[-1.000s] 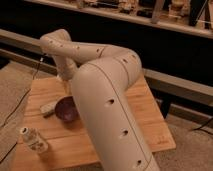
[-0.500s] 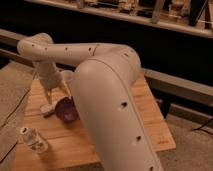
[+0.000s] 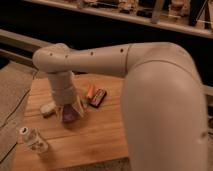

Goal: Move the arm in a circular motion

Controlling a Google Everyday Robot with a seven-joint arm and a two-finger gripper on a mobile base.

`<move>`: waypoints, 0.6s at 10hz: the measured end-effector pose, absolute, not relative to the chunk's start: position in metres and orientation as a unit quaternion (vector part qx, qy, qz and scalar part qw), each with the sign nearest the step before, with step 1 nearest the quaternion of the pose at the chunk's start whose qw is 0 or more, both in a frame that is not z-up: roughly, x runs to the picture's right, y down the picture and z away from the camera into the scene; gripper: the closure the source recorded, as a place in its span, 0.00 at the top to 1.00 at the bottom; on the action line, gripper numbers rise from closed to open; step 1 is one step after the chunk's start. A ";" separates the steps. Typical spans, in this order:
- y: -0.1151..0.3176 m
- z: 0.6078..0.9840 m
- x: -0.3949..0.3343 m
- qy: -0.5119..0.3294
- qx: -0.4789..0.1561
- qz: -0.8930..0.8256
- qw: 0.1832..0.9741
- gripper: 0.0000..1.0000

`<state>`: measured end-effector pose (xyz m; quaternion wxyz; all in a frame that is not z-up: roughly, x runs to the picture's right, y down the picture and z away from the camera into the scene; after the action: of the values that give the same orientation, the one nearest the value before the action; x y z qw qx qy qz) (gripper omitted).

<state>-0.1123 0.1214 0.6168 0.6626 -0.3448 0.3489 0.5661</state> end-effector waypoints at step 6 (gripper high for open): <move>0.059 0.672 0.022 0.403 -0.251 0.637 0.608 0.65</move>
<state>0.0222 0.0592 0.6723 0.6075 -0.2507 0.4028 0.6370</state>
